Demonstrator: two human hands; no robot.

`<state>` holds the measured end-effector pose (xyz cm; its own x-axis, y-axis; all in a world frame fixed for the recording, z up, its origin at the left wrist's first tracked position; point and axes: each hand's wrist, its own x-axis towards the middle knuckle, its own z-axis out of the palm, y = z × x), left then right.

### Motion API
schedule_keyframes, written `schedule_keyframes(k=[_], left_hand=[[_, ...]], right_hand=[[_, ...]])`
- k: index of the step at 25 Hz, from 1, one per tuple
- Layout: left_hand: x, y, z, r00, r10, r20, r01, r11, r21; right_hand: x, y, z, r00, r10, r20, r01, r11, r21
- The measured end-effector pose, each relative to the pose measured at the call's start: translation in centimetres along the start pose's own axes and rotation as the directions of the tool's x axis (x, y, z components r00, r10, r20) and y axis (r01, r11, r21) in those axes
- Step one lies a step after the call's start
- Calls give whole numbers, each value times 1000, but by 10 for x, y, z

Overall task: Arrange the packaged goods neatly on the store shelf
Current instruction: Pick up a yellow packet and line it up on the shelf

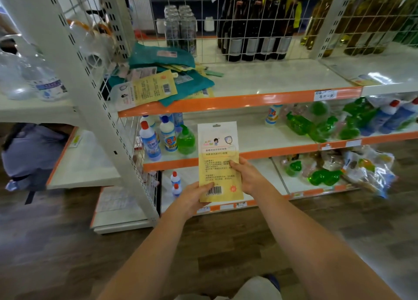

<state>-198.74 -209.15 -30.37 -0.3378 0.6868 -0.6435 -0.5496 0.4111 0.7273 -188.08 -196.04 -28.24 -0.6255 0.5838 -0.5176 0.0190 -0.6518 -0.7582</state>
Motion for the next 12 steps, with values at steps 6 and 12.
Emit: schedule_keyframes(k=[6,12], left_hand=[[-4,-6,6,978,140,-157,-112,978,175],[-9,-7,10,888,397,-233,-136,711,690]], right_hand=[[-8,2,3,990,-56,-131,27,976,-218],[-1,0,11,968,-96,-230,7,934,-358]])
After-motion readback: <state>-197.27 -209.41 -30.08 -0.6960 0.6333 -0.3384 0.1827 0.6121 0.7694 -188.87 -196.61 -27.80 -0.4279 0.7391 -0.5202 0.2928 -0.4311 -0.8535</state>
